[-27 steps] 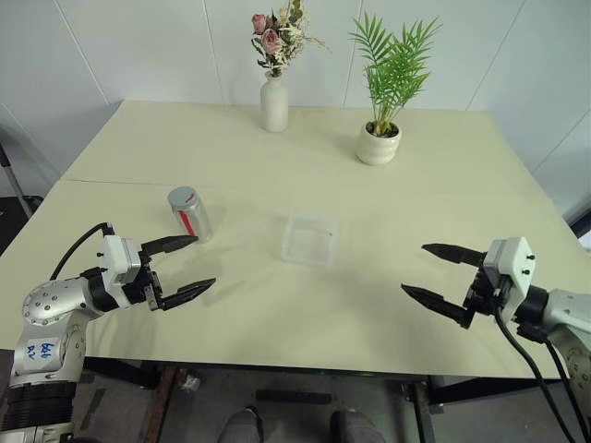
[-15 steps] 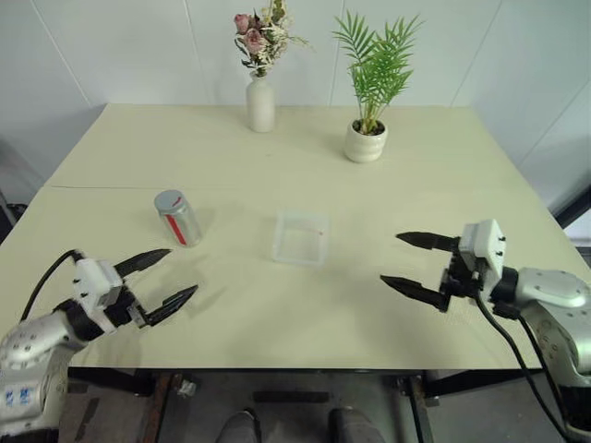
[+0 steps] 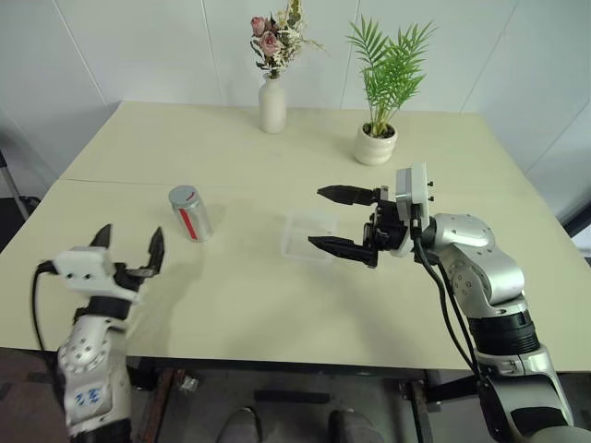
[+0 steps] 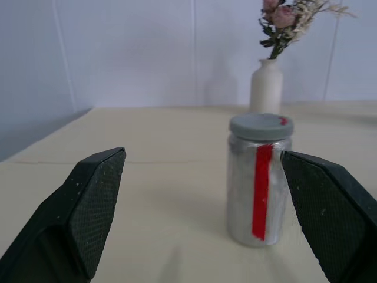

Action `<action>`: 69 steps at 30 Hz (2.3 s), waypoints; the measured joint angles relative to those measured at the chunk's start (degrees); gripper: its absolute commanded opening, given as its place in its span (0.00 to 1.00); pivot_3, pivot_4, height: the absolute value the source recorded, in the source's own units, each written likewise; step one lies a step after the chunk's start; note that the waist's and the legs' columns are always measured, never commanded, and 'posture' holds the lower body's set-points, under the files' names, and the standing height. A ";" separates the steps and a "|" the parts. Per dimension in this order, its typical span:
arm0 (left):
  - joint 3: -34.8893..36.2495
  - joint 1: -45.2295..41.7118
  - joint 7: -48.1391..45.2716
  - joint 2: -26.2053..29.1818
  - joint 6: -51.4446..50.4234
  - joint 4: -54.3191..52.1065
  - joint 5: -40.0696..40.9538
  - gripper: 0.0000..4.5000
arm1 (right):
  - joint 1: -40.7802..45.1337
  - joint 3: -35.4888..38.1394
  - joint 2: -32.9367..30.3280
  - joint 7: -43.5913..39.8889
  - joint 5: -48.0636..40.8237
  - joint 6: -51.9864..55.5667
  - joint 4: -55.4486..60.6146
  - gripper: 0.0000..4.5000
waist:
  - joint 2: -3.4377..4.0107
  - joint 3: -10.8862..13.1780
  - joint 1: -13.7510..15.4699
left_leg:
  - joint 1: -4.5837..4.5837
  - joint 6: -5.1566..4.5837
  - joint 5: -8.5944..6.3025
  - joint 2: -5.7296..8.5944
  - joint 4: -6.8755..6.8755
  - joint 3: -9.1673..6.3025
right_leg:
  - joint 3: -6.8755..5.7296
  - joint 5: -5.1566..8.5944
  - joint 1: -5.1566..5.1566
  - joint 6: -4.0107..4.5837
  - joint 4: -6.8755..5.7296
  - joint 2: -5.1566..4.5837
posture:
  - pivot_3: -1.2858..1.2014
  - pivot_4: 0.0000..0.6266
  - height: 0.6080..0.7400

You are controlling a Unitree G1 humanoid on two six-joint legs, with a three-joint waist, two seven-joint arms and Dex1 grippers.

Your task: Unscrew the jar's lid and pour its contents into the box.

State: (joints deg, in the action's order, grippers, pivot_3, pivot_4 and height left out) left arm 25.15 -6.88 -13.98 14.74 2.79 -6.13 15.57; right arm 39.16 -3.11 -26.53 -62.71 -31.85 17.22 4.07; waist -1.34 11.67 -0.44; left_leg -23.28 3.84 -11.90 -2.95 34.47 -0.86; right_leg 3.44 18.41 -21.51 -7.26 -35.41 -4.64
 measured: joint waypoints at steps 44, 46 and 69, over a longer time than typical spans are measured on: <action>-7.32 -21.87 -1.21 4.47 5.43 29.67 -2.12 1.00 | -3.66 -0.97 1.31 5.57 1.05 1.43 4.85 1.00 | 0.00 0.00 -1.16 | -0.01 0.14 -0.06 -0.22 -0.34 0.07 | -0.03 -0.21 -0.27 -0.59 -0.07 0.23 | 0.52 0.24 1.00; -7.24 -21.87 -1.83 5.14 5.43 29.69 -2.07 1.00 | -3.66 -0.97 1.31 5.65 1.05 1.44 4.85 1.00 | 0.00 0.00 -1.14 | -0.01 0.15 -0.06 -0.22 -0.34 0.07 | -0.03 -0.21 -0.27 -0.59 -0.06 0.23 | 0.52 0.24 1.00; -7.18 -24.83 -5.73 7.31 4.02 34.18 -1.25 0.61 | -4.47 -0.97 2.87 7.32 1.05 1.43 5.09 1.00 | -0.01 0.00 -1.16 | -0.02 0.15 -0.06 -0.23 -0.36 0.08 | -0.03 -0.21 -0.28 -0.60 -0.06 0.23 | 0.52 0.24 1.00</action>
State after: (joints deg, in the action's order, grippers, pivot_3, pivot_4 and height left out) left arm 17.97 -31.71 -19.71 22.05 6.80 28.05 14.32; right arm 34.69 -4.08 -23.65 -55.39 -30.80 18.65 9.17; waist -1.35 11.67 -1.60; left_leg -23.31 3.99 -11.96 -3.17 34.11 -0.78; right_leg 3.41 18.20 -21.79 -7.86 -35.47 -4.42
